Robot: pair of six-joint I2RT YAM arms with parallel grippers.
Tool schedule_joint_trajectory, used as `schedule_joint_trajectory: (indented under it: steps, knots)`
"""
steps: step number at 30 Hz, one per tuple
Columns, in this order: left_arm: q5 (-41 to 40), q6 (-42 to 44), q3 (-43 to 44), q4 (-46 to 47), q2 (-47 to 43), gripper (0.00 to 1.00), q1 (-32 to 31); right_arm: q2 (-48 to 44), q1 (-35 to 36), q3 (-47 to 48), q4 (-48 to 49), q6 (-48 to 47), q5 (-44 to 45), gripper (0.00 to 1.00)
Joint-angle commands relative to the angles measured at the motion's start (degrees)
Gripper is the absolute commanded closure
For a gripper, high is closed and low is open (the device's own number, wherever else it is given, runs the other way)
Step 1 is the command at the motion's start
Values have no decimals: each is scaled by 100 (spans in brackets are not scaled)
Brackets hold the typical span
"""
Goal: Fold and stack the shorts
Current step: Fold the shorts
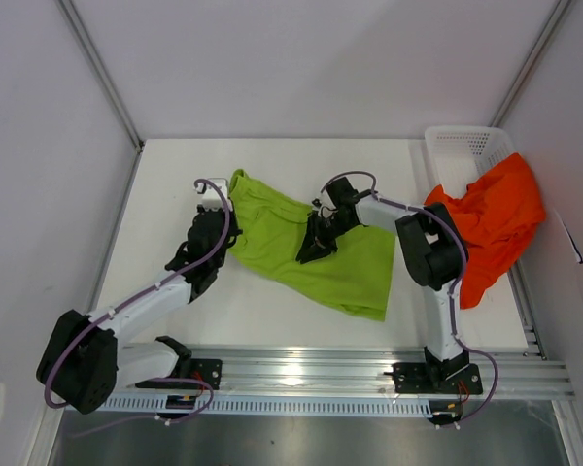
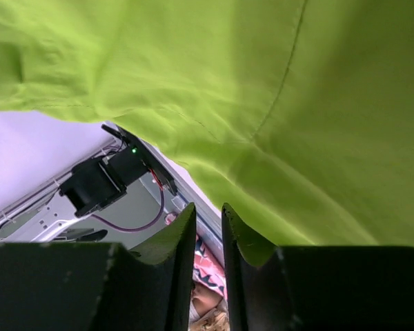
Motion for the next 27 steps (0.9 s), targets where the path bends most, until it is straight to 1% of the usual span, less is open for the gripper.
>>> schedule_joint_trajectory:
  steps: [1, 5, 8, 9, 10, 11, 12, 18, 21, 24, 25, 27]
  knots:
    - [162, 304, 416, 174, -278, 100, 3, 165, 86, 174, 215, -50, -303, 77]
    - [321, 462, 504, 34, -366, 100, -5, 727, 227, 551, 93, 21, -295, 83]
    - [347, 533, 548, -37, -436, 100, -32, 930, 324, 771, 153, 205, -364, 89]
    - [374, 533, 539, -107, -462, 100, -49, 1070, 385, 807, 232, 266, -443, 89]
    - [400, 489, 530, -160, -524, 100, -75, 1150, 412, 877, 241, 354, -514, 96]
    - [400, 498, 487, -169, -576, 100, -111, 1307, 464, 1035, 233, 407, -454, 99]
    - [313, 506, 460, -195, -612, 100, -198, 1361, 491, 1097, 233, 451, -383, 100]
    - [198, 647, 609, -485, -735, 100, -453, 1826, 885, 1510, 663, 1092, -435, 100]
    - [215, 744, 750, -643, -832, 100, -559, 2020, 1079, 1624, 1093, 1514, -523, 100]
    - [233, 797, 855, -776, -893, 100, -751, 2187, 1203, 1843, 1252, 1796, -436, 100]
    - [207, 953, 890, -802, -893, 100, -805, 2223, 1255, 1932, 1261, 1848, -401, 100]
    - [180, 929, 1022, -933, -806, 100, -919, 2310, 1282, 2125, 1279, 1980, -391, 100]
